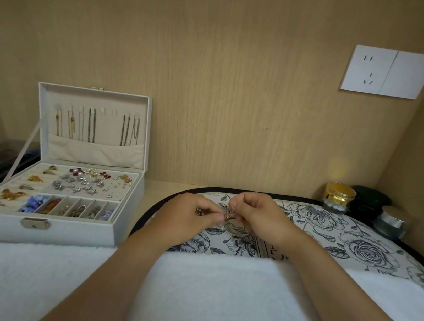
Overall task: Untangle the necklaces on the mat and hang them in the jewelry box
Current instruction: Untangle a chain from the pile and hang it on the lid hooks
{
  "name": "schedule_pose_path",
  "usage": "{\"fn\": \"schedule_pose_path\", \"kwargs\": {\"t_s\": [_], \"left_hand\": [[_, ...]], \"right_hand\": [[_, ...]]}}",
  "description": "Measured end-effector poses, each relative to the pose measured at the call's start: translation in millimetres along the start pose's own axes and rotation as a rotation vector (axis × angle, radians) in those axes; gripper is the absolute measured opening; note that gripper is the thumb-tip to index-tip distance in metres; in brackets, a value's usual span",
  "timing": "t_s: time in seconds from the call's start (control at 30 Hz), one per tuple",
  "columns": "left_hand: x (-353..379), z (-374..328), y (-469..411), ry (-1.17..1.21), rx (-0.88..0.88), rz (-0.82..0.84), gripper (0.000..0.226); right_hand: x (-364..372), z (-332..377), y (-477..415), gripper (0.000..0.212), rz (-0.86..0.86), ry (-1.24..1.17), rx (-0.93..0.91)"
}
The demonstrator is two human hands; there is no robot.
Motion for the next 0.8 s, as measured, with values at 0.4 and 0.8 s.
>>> {"fn": "schedule_pose_path", "kwargs": {"t_s": [0.4,0.8], "left_hand": [[12,5,-3,0.352,-0.133,0.037,0.015],[5,4,-8,0.382,-0.115,-0.029,0.026]], "right_hand": [[-3,10,-2,0.019,-0.021,-0.08,-0.068],[-2,18,3,0.012,0.002,0.081,-0.159]]}}
Point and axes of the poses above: each hand's wrist, its own y-axis away from the middle knuckle, its own x-axis out of the palm, z = x × y, the point moved 10 cm from there along -y, towards the middle knuckle, and after that the axes turned 13 degrees about -y, right-handed, at the moved point
